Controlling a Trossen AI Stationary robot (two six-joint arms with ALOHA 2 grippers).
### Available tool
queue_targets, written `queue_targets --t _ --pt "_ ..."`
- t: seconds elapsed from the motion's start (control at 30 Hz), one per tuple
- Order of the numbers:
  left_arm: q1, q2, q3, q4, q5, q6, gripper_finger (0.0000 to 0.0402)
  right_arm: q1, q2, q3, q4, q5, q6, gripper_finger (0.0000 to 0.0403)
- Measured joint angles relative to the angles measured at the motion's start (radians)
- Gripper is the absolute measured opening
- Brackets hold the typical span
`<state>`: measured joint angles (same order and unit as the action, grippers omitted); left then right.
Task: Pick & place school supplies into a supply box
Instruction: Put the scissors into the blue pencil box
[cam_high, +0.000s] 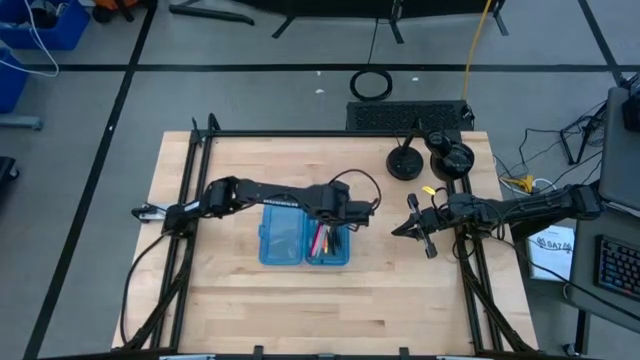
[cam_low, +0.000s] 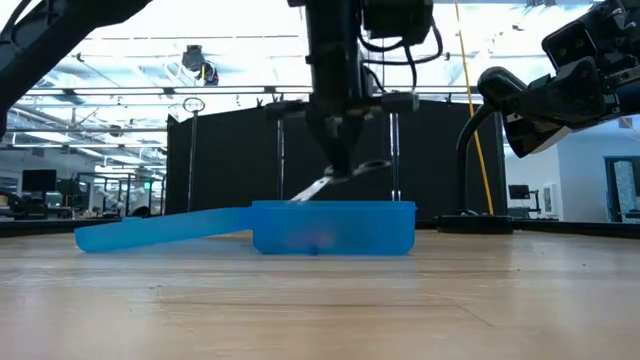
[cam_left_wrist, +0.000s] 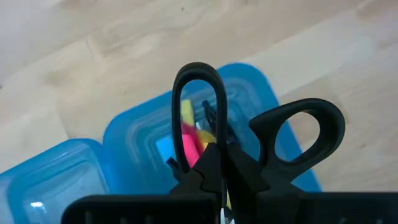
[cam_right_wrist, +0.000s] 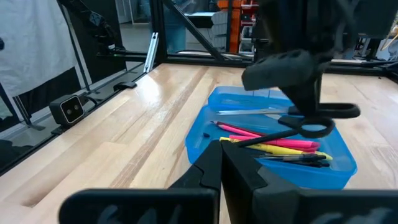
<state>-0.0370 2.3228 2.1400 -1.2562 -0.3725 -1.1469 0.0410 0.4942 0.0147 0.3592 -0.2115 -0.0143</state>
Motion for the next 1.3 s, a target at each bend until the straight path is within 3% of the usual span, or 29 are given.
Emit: queue_targets --t 0.63,0.9,1.3 --pt "0.009 -0.007 -0.217 0.208 0.086 -0.044 0.0007 0.000 0.000 0.000 0.002 0.000 0.003 0.0000" --pt "0.009 -0.005 -0.231 0.217 0.083 -0.084 0.0007 0.000 0.000 0.000 0.010 0.000 0.003 0.0000" --pt "-0.018 0.001 -0.233 0.210 0.090 -0.078 0.0069 0.000 0.000 0.000 0.017 0.000 0.003 0.0000"
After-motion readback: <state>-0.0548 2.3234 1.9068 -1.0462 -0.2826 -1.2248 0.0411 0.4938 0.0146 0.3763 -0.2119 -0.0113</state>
